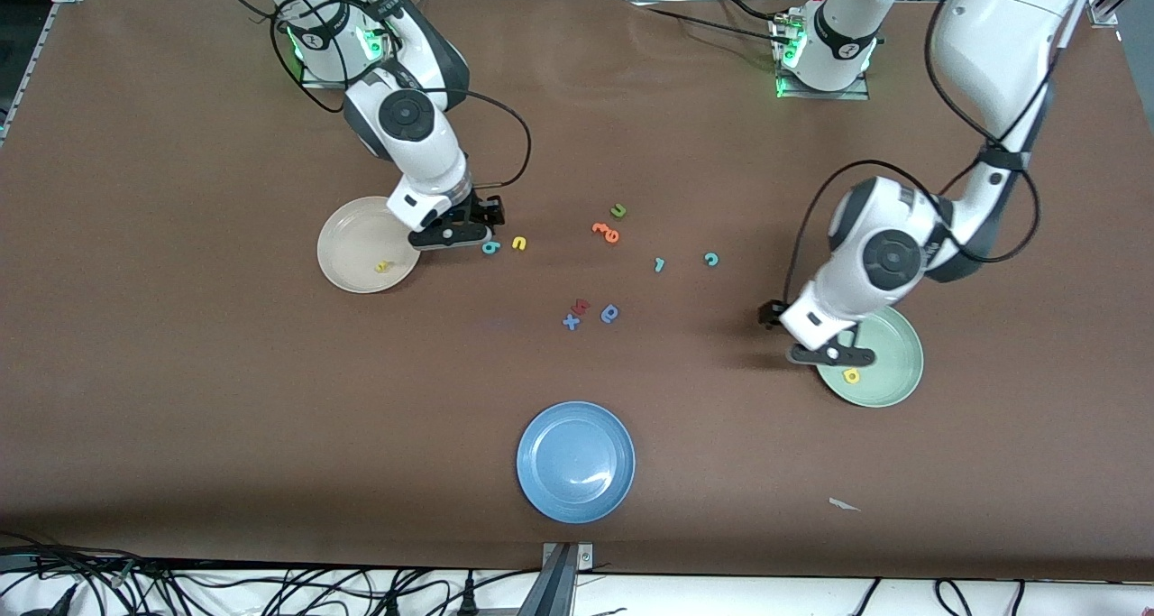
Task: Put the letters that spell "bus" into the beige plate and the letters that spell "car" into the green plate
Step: 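Move the left gripper to the teal c while the right gripper reaches teal b, then grasp the teal c with the left gripper while the right grasps teal b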
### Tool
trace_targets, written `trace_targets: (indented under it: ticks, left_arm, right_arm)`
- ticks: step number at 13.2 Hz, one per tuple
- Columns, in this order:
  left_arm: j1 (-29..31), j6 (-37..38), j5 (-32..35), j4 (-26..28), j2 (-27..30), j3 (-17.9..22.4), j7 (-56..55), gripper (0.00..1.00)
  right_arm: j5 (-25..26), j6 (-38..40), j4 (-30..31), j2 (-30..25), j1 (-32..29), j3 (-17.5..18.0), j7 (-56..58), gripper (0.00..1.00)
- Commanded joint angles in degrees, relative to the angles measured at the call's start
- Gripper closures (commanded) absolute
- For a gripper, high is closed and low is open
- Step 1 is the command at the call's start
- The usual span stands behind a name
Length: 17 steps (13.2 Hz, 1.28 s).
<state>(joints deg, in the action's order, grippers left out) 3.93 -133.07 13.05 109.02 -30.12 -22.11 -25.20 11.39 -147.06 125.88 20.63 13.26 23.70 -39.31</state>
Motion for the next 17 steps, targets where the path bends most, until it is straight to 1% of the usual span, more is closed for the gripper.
trace_targets:
  ticks: [1,2,3,4,5,7,9,11,12,14,15,16,17]
  left_arm:
    - [-0.06,-4.02,4.42,7.42,3.83,-4.07,-12.37,0.0]
    - [-0.93,-4.74,7.83,8.48,3.84,-5.13,-18.59,0.0]
    - [-2.42,-4.92,11.78,9.36,3.66,-5.31,-24.83,0.0]
    - [-3.39,-5.01,13.82,10.42,3.66,-5.4,-28.9,0.0]
    - [-3.58,-6.57,14.11,12.17,3.66,-5.4,-29.98,0.0]
    - [-3.67,-12.72,14.11,16.21,3.66,-5.4,-30.43,0.01]
    - [-3.58,-13.18,14.11,17.19,3.57,-5.4,-30.52,0.08]
    - [-3.4,-14.67,14.81,19.03,3.66,-5.49,-30.43,0.12]
    - [-3.49,-14.67,14.81,19.04,3.66,-5.49,-30.52,0.15]
    - [-3.4,-14.67,14.81,19.21,3.57,-5.49,-30.0,0.29]
    - [-3.32,-14.67,14.81,19.65,3.57,-5.49,-29.73,0.34]
    - [-2.88,-14.76,14.81,19.92,3.57,-5.58,-29.3,0.42]
    - [-2.79,-14.76,14.81,19.92,3.49,-6.19,-29.29,0.45]
  right_arm:
    - [1.17,-1.13,-3.62,4.5,2.29,-0.32,-3.22,0.18]
    - [2.92,-1.13,-3.54,4.86,2.29,-0.32,-3.93,0.18]
    - [4.42,-1.13,-3.28,5.04,2.29,-0.41,-4.11,0.18]
    - [5.3,-1.13,-3.1,5.3,2.29,-0.41,-4.11,0.18]
    - [6.7,-1.13,-2.84,5.39,2.29,-0.41,-4.11,0.18]
    - [9.43,-1.48,-1.96,5.48,2.12,-0.5,-4.11,0.18]
    - [10.31,-3.49,-1.87,6.7,2.12,-0.5,-4.11,0.19]
    - [12.68,-3.85,-1.96,7.93,1.94,-0.5,-4.2,0.19]
    - [14.0,-4.98,-1.87,8.2,1.94,-0.5,-4.2,0.19]
    - [14.63,-6.05,-1.87,8.73,1.94,-0.76,-4.2,0.19]
    - [15.15,-6.14,-1.78,8.73,1.94,-0.76,-4.2,0.19]
    - [15.42,-6.23,-1.7,8.82,1.85,-0.85,-4.2,0.19]
    - [15.51,-6.23,-1.69,8.9,1.85,-0.85,-4.2,0.19]
